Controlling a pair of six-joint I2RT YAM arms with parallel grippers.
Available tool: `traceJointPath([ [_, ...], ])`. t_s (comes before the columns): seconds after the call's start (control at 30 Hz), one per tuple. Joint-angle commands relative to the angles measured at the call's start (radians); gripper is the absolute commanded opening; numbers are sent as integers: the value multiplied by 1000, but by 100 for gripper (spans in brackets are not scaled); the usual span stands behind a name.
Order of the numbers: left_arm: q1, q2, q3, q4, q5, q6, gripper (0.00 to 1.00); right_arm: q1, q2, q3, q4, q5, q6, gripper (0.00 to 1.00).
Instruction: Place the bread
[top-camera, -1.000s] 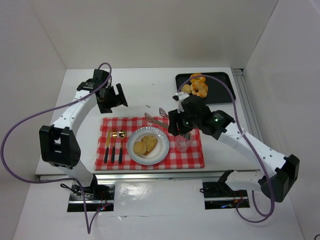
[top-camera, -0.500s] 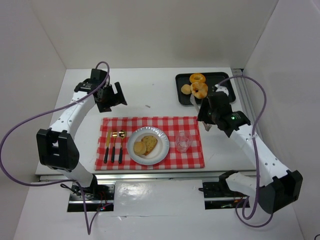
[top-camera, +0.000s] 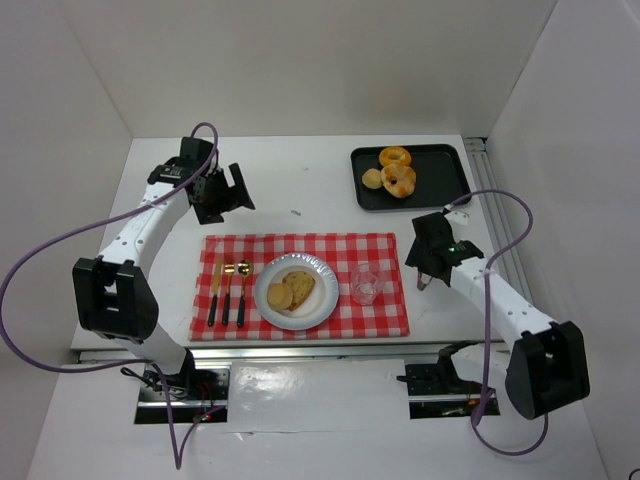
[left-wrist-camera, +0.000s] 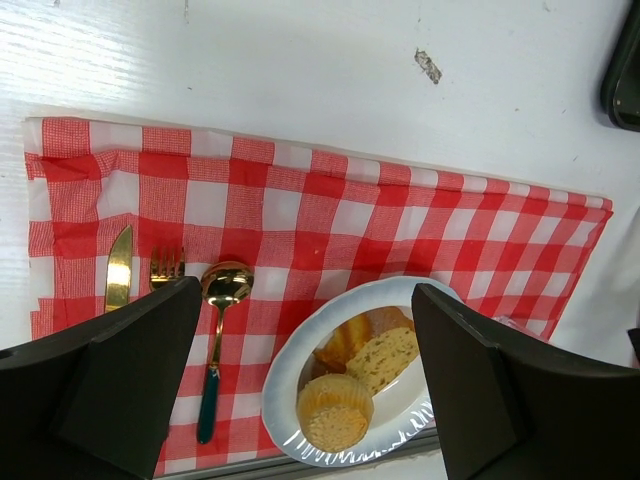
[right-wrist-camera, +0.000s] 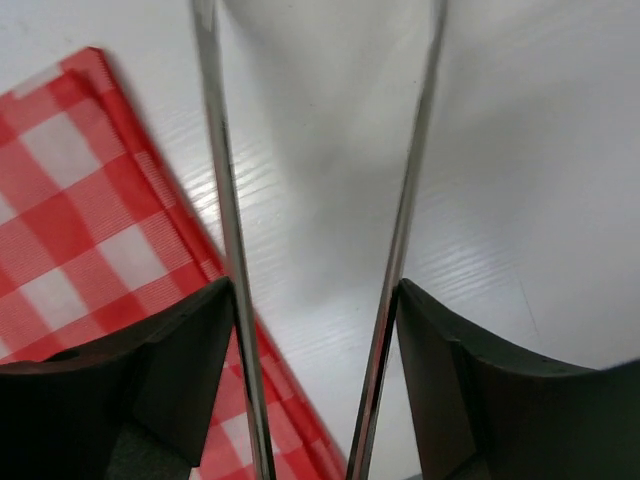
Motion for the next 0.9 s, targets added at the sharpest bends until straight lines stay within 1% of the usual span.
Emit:
traceJointPath([
  [0.0, 10, -14, -6, 14, 8, 16, 100, -17, 44, -36, 166, 76, 39, 73],
  [0.1, 10, -14, 4, 14, 8, 16, 100, -17, 77, -34, 179, 76, 28, 100],
  [0.23, 10, -14, 13, 14, 8, 25, 100, -26, 88, 58, 96, 109, 18, 100],
  [0.33, 10, -14, 22, 14, 17, 25, 100, -48, 97, 196, -5, 151, 17, 100],
  [0.37, 10, -14, 22, 14, 17, 25, 100, -48, 120, 273, -34, 196, 27, 100],
  [0.4, 10, -14, 22, 14, 17, 25, 100, -61, 134, 312, -89, 222, 39, 100],
  [0.47, 10, -14, 31, 5, 8, 25, 100, -72, 166, 405, -134, 273, 50, 100],
  [0.5, 10, -14, 31, 5, 8, 38, 100, -81, 192, 424, -145, 285, 50, 100],
  [0.57, 10, -25, 22, 15, 34, 38, 100, -94, 202, 434, -145, 285, 15, 100],
  [0.63, 10, -34, 10, 15, 43, 38, 100, -107, 225, 434, -136, 285, 15, 100],
  [0.77, 10, -43, 10, 15, 20, 47, 100, -118, 234, 383, -136, 274, 24, 100],
  [0.87, 10, -43, 10, 15, 20, 47, 100, -128, 234, 342, -104, 256, 24, 100],
])
